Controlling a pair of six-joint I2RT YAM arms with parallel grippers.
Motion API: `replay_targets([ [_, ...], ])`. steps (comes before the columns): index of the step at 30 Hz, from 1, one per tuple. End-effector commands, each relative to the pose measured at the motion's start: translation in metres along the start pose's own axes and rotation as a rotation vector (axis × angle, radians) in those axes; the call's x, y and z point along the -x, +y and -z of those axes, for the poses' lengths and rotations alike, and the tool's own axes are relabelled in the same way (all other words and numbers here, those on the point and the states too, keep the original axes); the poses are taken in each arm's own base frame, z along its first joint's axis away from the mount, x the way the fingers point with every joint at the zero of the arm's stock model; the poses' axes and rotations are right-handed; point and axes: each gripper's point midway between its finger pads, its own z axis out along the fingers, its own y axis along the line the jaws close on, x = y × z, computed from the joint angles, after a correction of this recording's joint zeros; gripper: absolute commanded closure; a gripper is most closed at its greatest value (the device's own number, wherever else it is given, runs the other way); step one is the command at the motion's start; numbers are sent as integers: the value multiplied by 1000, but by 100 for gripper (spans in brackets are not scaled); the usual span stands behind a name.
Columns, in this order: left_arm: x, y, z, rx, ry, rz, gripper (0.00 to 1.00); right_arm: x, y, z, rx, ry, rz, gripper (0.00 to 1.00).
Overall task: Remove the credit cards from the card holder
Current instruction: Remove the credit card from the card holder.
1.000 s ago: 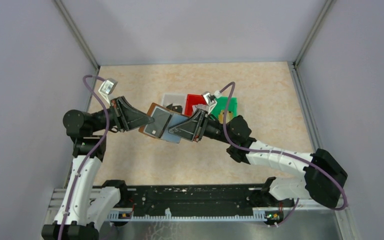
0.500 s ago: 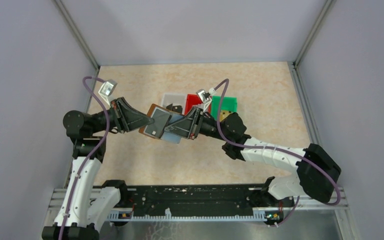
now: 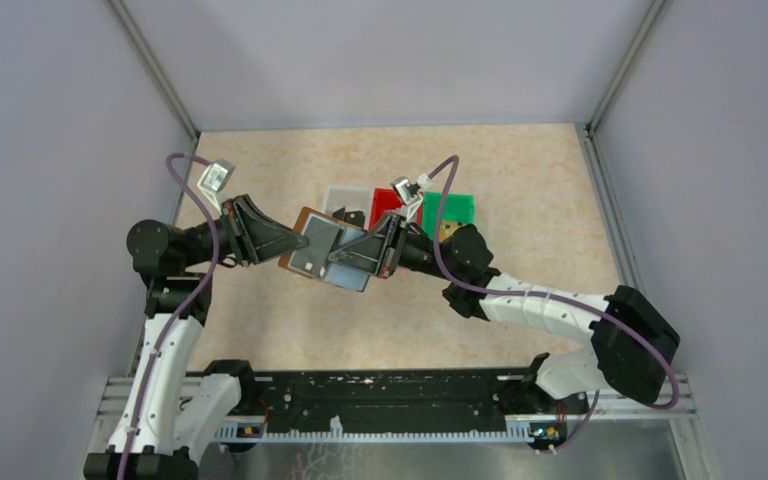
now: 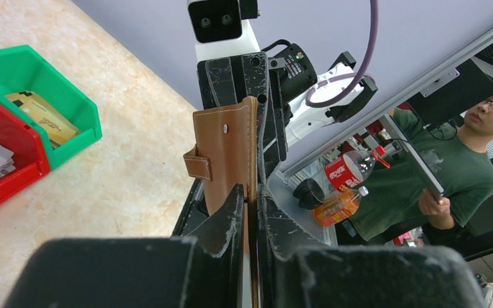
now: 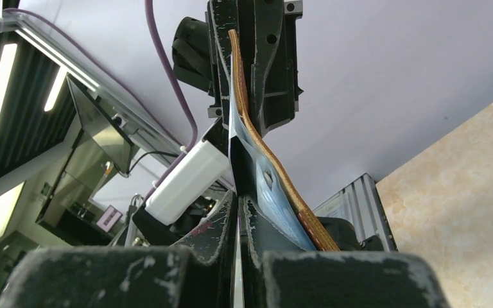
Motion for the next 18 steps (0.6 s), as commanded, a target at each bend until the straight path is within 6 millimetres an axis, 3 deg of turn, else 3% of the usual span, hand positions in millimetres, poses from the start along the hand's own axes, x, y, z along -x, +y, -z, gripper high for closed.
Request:
replay_targets([
  [1,1,-13,1,-30,17,-18,86,11,11,-1,35,-45,27,100],
  [10,4,-17,0,-41,15,-10,82,3,-4,10,-27,-46,16,100],
  [18,6,-17,0,-42,11,-21,100,2,-5,10,-33,-42,12,100],
])
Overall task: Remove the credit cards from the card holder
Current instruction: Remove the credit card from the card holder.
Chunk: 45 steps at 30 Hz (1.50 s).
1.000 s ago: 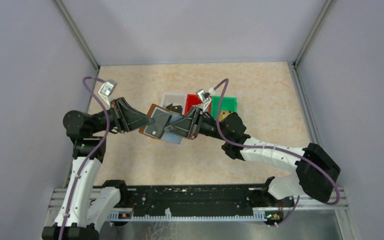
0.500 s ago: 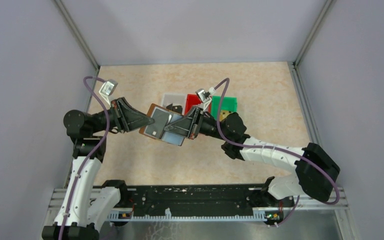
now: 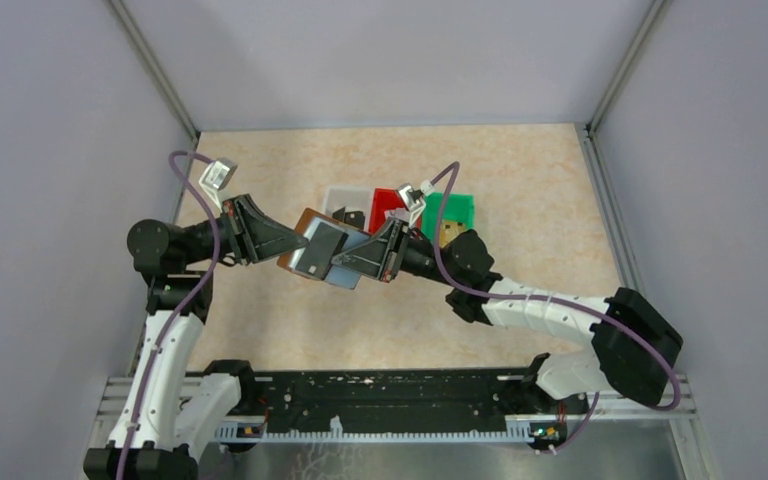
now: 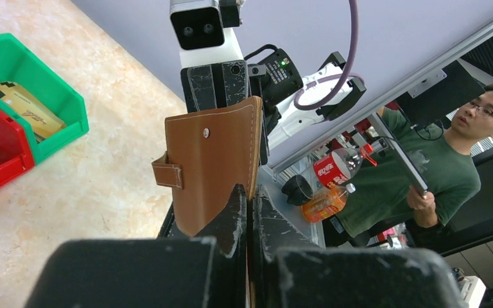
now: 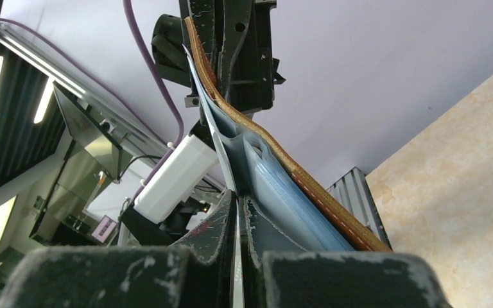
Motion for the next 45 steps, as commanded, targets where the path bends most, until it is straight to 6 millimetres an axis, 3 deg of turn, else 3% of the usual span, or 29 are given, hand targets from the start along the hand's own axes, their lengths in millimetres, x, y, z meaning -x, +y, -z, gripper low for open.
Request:
replay_targets([
  [1,4,-14,0,-24,-2,-67,100,8,10,1,20,-28,28,100],
  [8,7,-14,0,-11,-6,-94,100,6,11,7,17,-31,23,100],
  [13,12,-12,0,28,-32,-167,100,9,22,6,69,-43,14,100],
  [19,15,-15,0,40,-48,-200,100,10,28,-2,124,-44,-16,74],
  [27,11,-16,0,18,-36,-147,100,19,40,-10,212,-76,-49,64],
  [39,7,-16,1,9,-26,-128,100,27,54,-13,264,-95,-40,65],
  [45,8,-18,1,7,-26,-138,100,26,53,-14,269,-88,-54,94],
])
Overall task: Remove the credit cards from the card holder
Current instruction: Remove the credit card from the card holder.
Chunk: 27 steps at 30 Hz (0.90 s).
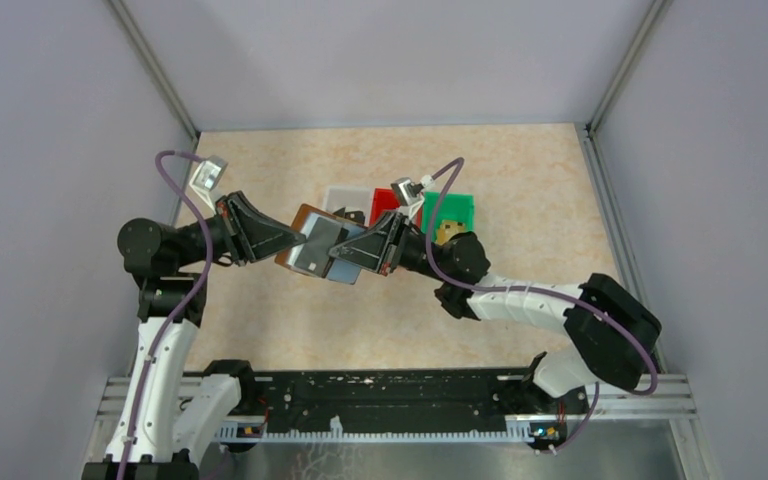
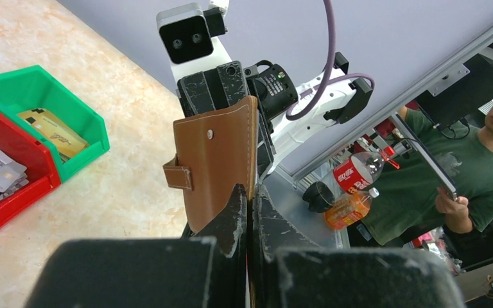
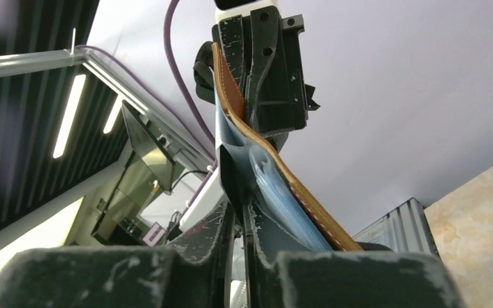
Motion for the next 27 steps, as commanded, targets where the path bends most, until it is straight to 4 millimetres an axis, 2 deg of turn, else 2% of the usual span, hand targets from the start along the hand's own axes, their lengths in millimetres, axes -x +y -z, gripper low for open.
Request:
replay_targets([
  [1,-1,-7,1,-18,6,-35,100,9,26,-8,97,-23,29,96],
  [6,3,-9,0,-19,7,-57,100,6,21,5,62,-31,33,100],
  [12,8,-9,-1,-15,0,-68,100,4,20,19,29,-33,59,99],
  [20,14,-11,-2,-14,-8,-68,100,-3,17,26,-21,11,156,98],
  [27,15,-12,-3,-19,5,-69,100,-4,4,35,-127,72,249,100],
])
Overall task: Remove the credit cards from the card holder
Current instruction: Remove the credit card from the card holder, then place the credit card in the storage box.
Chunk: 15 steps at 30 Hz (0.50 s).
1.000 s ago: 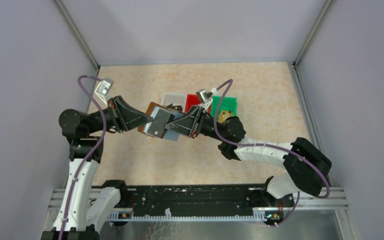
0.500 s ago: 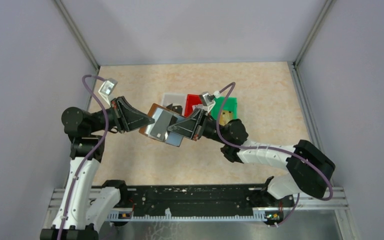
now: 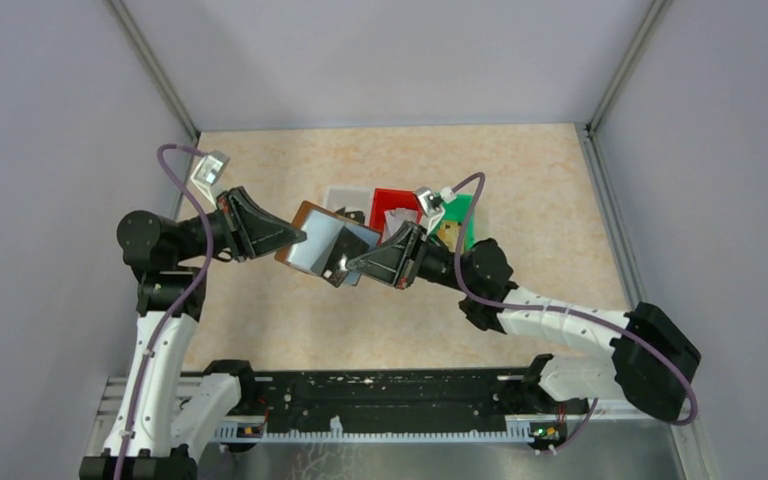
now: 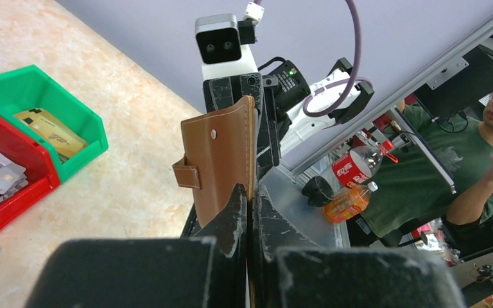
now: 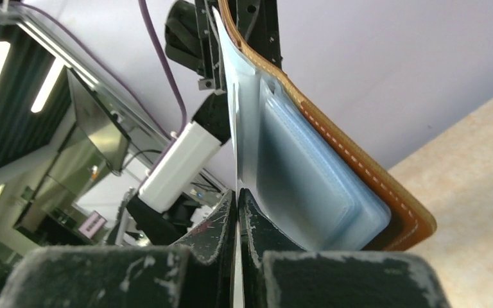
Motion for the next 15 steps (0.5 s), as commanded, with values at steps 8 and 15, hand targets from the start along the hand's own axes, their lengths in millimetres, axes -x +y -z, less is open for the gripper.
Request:
replay_targets([
  [8,9,-8,0,15,3,-112,100,44,-12,43,-183,11,173,100],
  [15,11,-14,3,34,40,-293,100,62,-73,74,-529,171,235,100],
])
